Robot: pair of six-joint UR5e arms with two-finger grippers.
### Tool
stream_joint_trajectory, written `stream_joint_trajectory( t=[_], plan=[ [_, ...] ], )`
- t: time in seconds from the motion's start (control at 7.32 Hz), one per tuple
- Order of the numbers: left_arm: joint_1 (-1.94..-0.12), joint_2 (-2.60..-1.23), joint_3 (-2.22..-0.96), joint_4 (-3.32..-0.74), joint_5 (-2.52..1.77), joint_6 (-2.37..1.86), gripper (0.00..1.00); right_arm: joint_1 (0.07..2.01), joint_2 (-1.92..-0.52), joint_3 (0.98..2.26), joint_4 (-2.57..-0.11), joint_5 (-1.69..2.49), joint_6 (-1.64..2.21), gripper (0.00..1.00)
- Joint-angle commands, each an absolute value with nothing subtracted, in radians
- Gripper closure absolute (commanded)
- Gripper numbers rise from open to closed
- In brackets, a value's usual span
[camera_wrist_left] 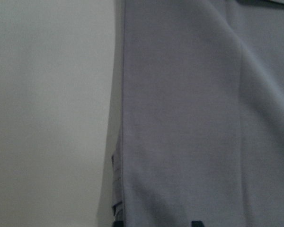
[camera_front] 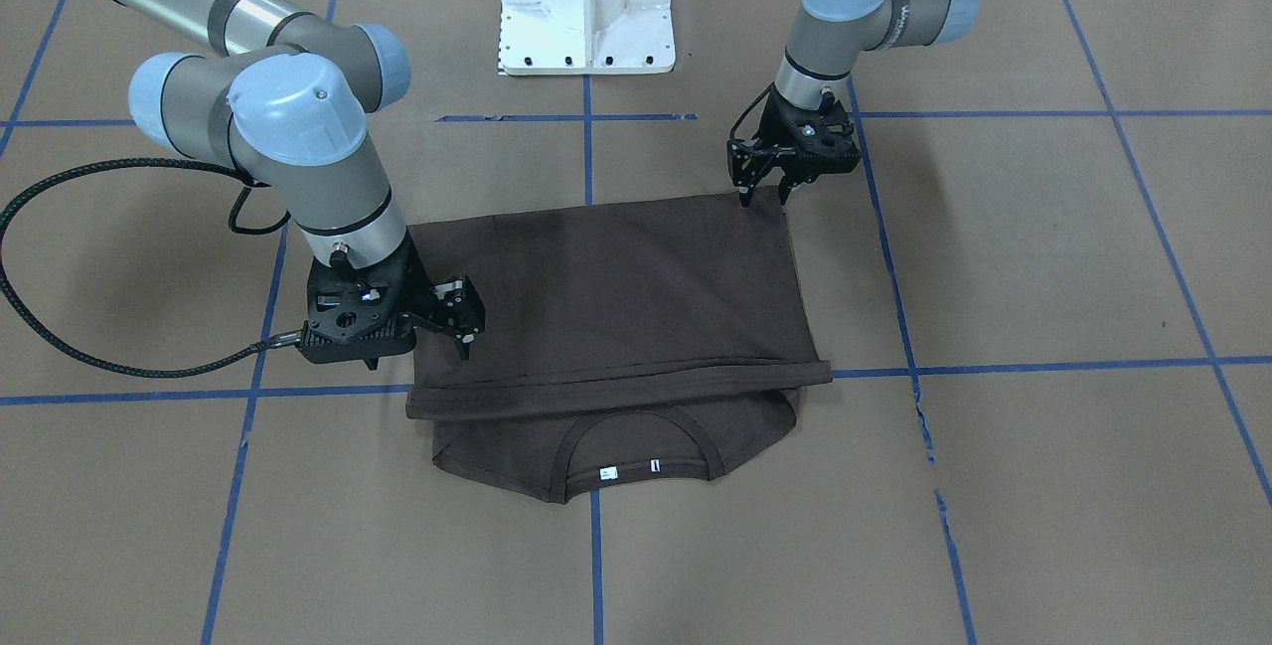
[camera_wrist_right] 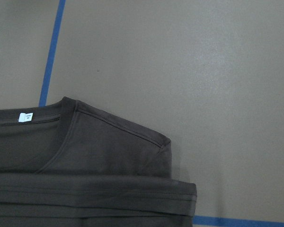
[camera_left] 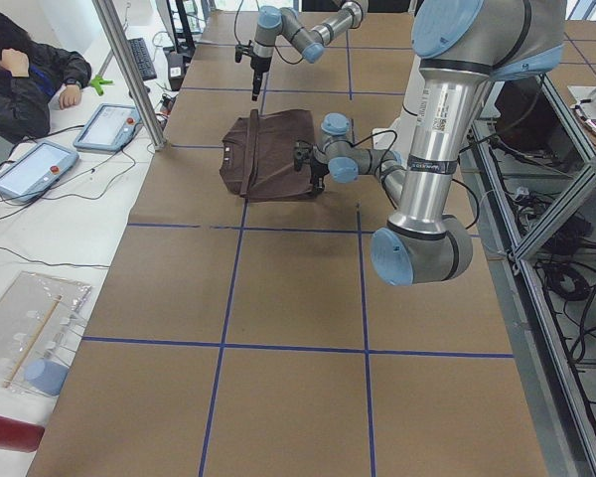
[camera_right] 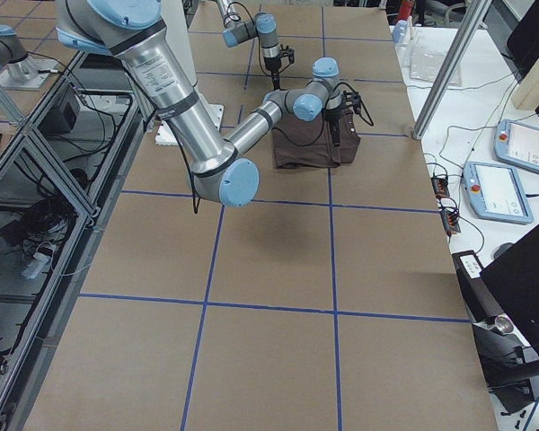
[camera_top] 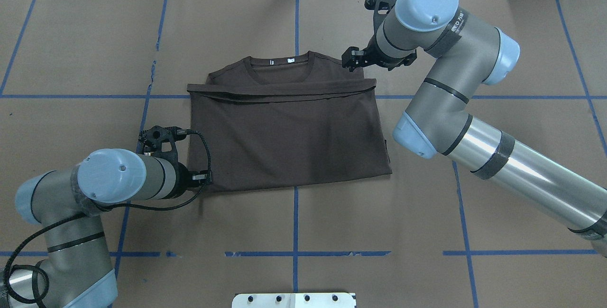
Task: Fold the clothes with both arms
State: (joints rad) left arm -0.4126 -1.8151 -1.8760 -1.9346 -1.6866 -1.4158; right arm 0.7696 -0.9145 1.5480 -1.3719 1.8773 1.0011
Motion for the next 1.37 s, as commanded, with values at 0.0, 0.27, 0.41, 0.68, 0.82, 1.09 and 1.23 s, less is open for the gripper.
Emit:
stream_joint_trajectory(
  t=[0.0,0.27,0.41,0.68,0.82,1.09,1.23],
  plan=[
    [-0.411,-1.802,-1.876,-1.934,-1.684,-1.417,0.43,0.77,-0.916,1.549,-1.371,1.876,1.002,0.0],
    [-0.411,-1.799,-1.876,-1.933,-1.681,-1.417,0.55,0.77,-0.919,1.549,-1.37,1.876,1.002,0.0],
    [-0.41,-1.801,-1.876,-1.934,-1.681,-1.417,0.85,0.77,-0.922,1.549,-1.368,1.875,1.002,0.0],
    [-0.41,-1.799,-1.882,-1.933,-1.68,-1.417,1.0,0.77,-0.925,1.549,-1.368,1.875,1.002,0.0],
    [-0.411,-1.787,-1.888,-1.928,-1.68,-1.413,1.0,0.77,-0.927,1.549,-1.367,1.875,1.002,0.0],
    [-0.454,-1.726,-1.922,-1.924,-1.681,-1.34,1.0,0.77,-0.937,1.549,-1.362,1.873,1.002,0.0],
    [-0.533,-1.727,-1.908,-1.924,-1.681,-1.26,1.0,0.77,-0.94,1.551,-1.361,1.87,1.002,0.0]
  ],
)
